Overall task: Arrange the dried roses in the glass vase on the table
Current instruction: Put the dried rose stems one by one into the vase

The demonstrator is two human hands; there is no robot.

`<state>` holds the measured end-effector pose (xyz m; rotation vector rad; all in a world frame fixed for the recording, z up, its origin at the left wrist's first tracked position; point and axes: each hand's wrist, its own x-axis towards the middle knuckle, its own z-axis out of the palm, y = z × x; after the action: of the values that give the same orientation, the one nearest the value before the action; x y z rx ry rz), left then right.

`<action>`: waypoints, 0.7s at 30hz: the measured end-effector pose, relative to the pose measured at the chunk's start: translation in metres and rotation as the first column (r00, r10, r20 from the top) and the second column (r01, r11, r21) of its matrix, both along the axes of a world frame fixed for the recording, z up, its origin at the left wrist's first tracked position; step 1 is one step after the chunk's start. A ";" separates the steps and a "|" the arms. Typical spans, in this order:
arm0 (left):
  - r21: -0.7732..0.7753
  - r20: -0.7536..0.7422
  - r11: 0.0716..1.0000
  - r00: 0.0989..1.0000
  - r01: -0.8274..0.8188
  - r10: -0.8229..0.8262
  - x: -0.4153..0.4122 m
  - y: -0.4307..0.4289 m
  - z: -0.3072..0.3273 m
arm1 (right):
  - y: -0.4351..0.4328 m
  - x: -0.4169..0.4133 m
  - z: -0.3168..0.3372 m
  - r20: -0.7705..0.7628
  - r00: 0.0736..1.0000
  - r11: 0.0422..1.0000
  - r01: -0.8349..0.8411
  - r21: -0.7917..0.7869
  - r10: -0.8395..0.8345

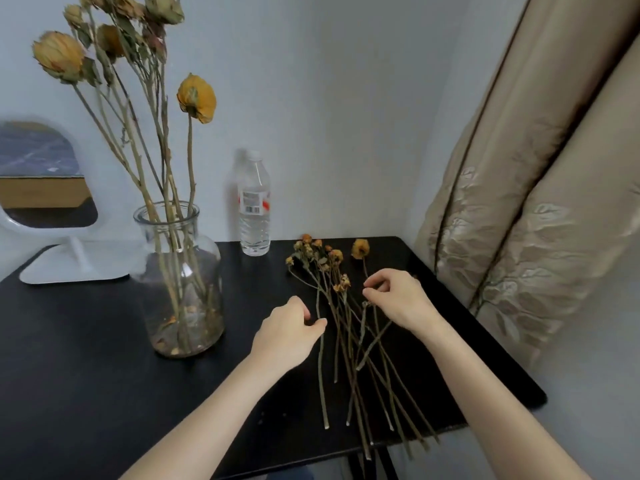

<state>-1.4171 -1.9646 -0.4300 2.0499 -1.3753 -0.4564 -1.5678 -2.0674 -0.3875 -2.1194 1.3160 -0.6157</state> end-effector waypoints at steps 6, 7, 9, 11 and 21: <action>-0.011 0.039 1.000 0.999 -0.004 0.005 -0.013 -0.023 -0.002 | -0.015 -0.020 -0.026 -0.184 0.964 0.969 0.215 0.119 -0.192; -0.023 0.042 1.000 0.999 0.009 -0.008 -0.016 -0.027 -0.001 | -0.016 -0.021 -0.028 -0.224 0.951 0.958 0.247 0.144 -0.211; -0.034 0.053 0.998 0.998 0.044 -0.042 -0.023 -0.036 0.002 | -0.019 -0.022 -0.031 -0.292 0.931 0.945 0.276 0.178 -0.217; -0.037 0.061 0.997 0.996 0.069 -0.067 -0.031 -0.044 0.004 | -0.023 -0.023 -0.036 -0.325 0.924 0.942 0.275 0.193 -0.203; 0.142 0.176 0.986 0.978 0.090 -0.115 -0.053 -0.066 0.000 | -0.030 -0.020 -0.051 -0.344 0.921 0.941 0.265 0.210 -0.182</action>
<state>-1.4703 -2.0311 -0.4295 2.1809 -1.6044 -0.4216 -1.5881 -2.0973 -0.4388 -1.9245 1.7353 -0.1754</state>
